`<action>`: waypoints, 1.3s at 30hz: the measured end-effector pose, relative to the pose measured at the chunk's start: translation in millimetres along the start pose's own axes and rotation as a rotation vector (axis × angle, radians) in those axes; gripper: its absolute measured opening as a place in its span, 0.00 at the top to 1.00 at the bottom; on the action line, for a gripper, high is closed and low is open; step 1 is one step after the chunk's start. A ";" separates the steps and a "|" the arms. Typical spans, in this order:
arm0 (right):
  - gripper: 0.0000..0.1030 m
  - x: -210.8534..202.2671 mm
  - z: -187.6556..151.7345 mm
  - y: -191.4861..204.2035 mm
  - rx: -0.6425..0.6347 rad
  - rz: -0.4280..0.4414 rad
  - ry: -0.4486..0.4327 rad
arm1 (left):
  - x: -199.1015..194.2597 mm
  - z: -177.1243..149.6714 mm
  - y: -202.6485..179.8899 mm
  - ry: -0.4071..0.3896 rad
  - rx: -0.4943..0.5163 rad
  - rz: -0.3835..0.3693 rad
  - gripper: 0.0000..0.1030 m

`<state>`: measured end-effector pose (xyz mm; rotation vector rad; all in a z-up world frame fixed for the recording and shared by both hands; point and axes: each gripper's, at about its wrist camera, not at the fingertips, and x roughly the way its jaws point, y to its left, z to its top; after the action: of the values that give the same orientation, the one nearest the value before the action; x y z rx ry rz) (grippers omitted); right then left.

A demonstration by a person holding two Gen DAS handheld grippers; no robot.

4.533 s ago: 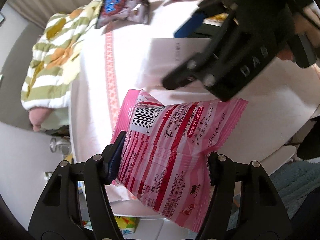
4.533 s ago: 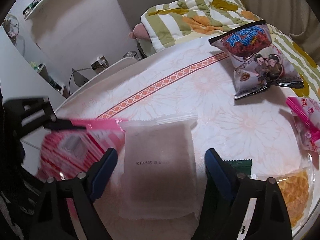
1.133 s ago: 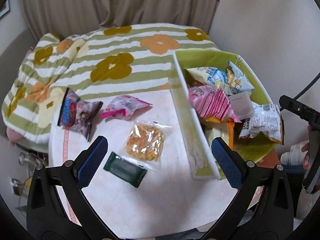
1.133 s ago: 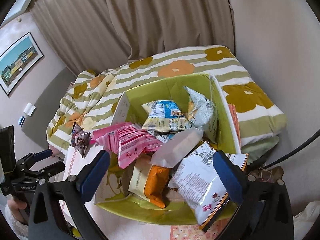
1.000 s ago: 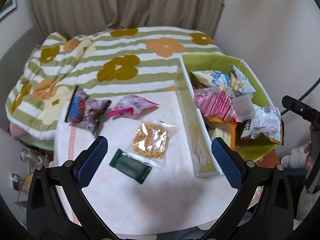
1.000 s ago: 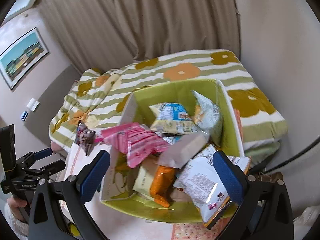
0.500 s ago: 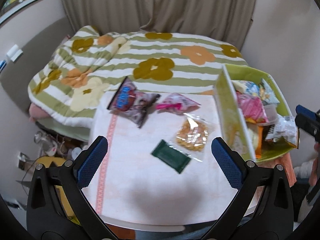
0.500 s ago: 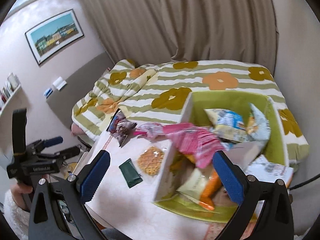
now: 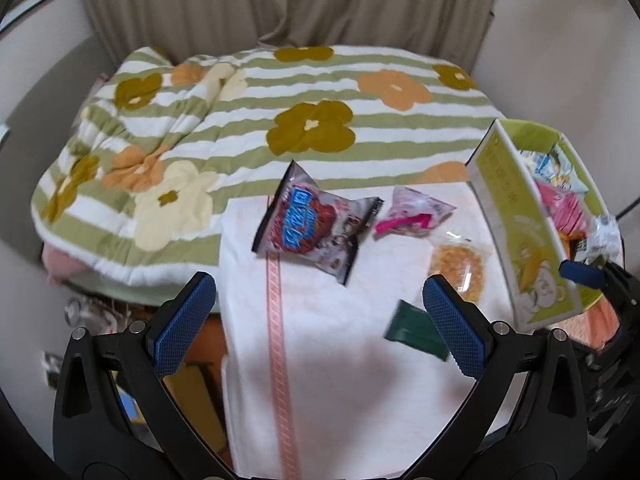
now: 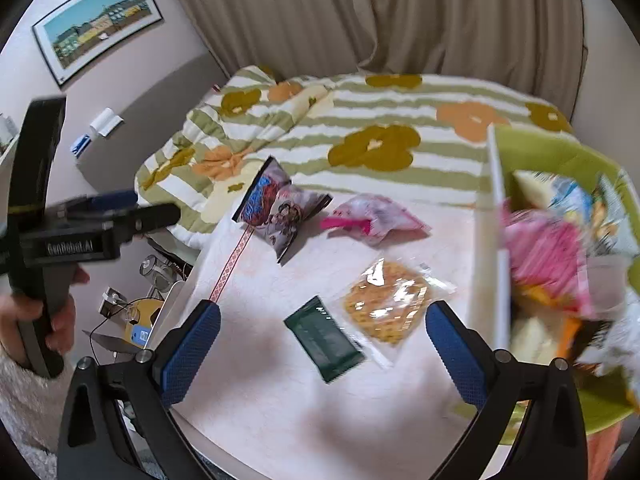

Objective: Organize snacks
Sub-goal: 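Grasp the purple-blue chocolate bag with left tool while right tool grasps dark green bar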

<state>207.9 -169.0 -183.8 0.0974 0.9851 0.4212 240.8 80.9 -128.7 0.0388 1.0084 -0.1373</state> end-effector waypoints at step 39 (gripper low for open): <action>0.16 135.5 -56.2 14.8 -0.223 -0.143 0.285 | 216.7 51.1 8.6 0.329 0.268 -0.225 0.00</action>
<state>222.1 -109.0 -317.7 -0.2392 1.2093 0.4169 398.7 63.6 -284.9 0.1985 1.3164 -0.4836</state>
